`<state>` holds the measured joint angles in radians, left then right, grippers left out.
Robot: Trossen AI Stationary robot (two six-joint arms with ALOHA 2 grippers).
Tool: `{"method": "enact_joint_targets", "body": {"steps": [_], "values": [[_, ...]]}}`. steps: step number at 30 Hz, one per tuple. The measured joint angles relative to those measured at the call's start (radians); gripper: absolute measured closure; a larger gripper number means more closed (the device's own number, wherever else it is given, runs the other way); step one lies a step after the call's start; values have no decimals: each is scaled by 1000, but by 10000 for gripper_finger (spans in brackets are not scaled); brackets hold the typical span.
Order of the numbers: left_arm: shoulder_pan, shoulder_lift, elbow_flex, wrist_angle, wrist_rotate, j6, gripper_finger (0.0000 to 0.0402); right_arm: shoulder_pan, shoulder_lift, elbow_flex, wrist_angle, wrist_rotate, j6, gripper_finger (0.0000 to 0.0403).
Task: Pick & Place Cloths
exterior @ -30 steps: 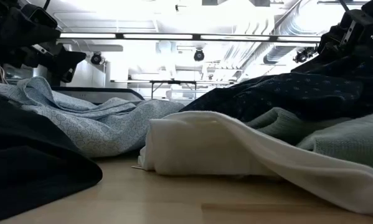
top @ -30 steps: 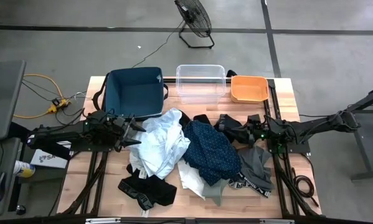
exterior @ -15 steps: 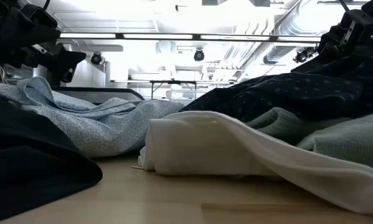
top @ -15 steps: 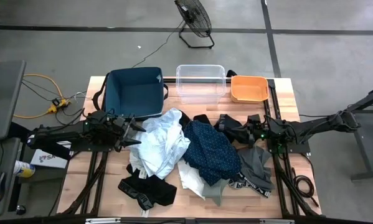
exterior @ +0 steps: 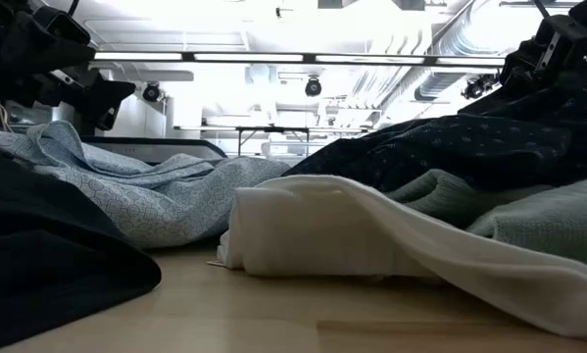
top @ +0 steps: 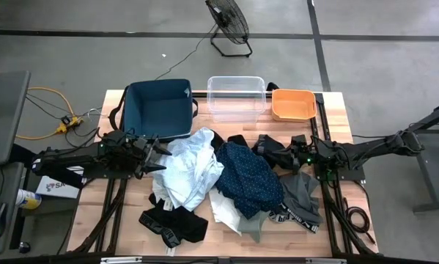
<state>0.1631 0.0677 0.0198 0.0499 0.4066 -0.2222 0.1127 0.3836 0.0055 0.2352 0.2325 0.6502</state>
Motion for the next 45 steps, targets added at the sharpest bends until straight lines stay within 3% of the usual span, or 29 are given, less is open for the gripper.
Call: {"method": "enact_joint_targets", "body": {"steps": [20, 36, 42, 45], "values": [[0, 0, 0, 0, 0, 0, 116, 0, 0, 0, 5, 0, 28, 400], [0, 0, 0, 0, 0, 0, 117, 15, 3, 11, 37, -92, 204, 400], [0, 0, 0, 0, 0, 0, 116, 57, 43, 140, -35, -138, 132, 400], [0, 0, 0, 0, 0, 0, 116, 77, 95, 240, -159, -137, -22, 400]]}}
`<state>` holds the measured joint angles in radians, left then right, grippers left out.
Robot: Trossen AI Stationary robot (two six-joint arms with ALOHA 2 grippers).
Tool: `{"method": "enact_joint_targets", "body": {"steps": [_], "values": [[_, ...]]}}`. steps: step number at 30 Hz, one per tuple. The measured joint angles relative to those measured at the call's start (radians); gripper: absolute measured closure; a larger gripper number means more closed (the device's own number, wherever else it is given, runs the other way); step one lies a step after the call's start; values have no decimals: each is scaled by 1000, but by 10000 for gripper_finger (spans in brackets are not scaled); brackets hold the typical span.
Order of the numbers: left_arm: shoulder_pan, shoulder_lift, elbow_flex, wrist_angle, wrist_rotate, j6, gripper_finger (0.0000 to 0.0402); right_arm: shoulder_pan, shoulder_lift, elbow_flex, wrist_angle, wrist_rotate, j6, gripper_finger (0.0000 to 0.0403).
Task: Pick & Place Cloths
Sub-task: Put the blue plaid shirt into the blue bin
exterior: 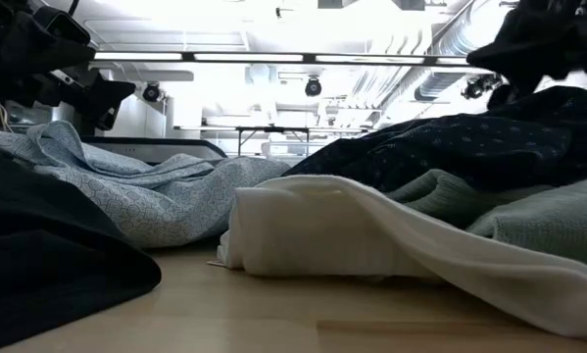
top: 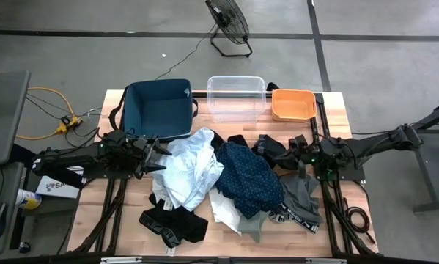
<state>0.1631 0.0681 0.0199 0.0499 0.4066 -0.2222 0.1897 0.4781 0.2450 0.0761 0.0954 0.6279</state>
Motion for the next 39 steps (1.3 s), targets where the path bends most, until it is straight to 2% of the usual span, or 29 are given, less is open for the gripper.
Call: {"method": "enact_joint_targets", "body": {"steps": [4, 8, 12, 19, 24, 28, 39], "values": [[0, 0, 0, 0, 0, 0, 116, 32, 83, 141, -198, 6, -254, 389], [0, 0, 0, 0, 0, 0, 117, 68, 185, 264, -341, -1, -489, 348], [0, 0, 0, 0, 0, 0, 116, 82, 281, 370, -451, -27, -592, 274], [0, 0, 0, 0, 0, 0, 116, 58, 438, 528, -610, -57, -704, 111], [0, 0, 0, 0, 0, 0, 116, 9, 559, 633, -713, -131, -733, 32], [0, 0, 0, 0, 0, 0, 116, -29, 632, 711, -724, -151, -783, 11], [0, 0, 0, 0, 0, 0, 116, -81, 886, 866, -725, -160, -922, 10]]}}
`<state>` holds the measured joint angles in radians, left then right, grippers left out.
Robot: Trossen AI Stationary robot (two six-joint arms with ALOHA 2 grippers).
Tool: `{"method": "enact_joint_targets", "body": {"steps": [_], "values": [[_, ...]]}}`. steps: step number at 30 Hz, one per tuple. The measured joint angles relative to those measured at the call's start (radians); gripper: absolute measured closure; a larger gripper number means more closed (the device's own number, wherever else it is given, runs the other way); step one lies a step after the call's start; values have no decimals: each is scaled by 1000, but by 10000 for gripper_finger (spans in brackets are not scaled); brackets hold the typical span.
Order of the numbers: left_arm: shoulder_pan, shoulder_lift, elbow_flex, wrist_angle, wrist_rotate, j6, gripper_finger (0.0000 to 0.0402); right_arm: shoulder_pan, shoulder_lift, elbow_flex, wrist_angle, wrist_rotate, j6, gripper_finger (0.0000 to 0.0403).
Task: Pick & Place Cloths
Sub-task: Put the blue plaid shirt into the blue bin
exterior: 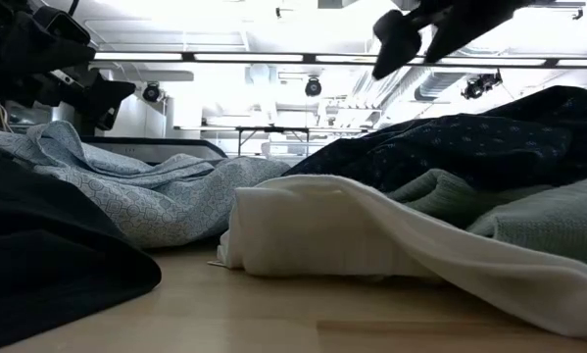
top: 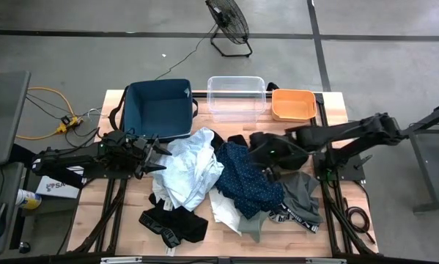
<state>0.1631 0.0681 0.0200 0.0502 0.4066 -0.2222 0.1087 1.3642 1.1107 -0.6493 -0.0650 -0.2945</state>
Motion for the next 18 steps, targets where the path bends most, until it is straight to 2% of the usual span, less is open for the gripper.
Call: {"method": "enact_joint_targets", "body": {"steps": [8, 18], "values": [[0, 0, 0, 0, 0, 0, 117, 1, 133, 14, -13, -98, 0, 10], [0, 0, 0, 0, 0, 0, 116, -13, 264, 14, -27, -75, 17, 10]]}}
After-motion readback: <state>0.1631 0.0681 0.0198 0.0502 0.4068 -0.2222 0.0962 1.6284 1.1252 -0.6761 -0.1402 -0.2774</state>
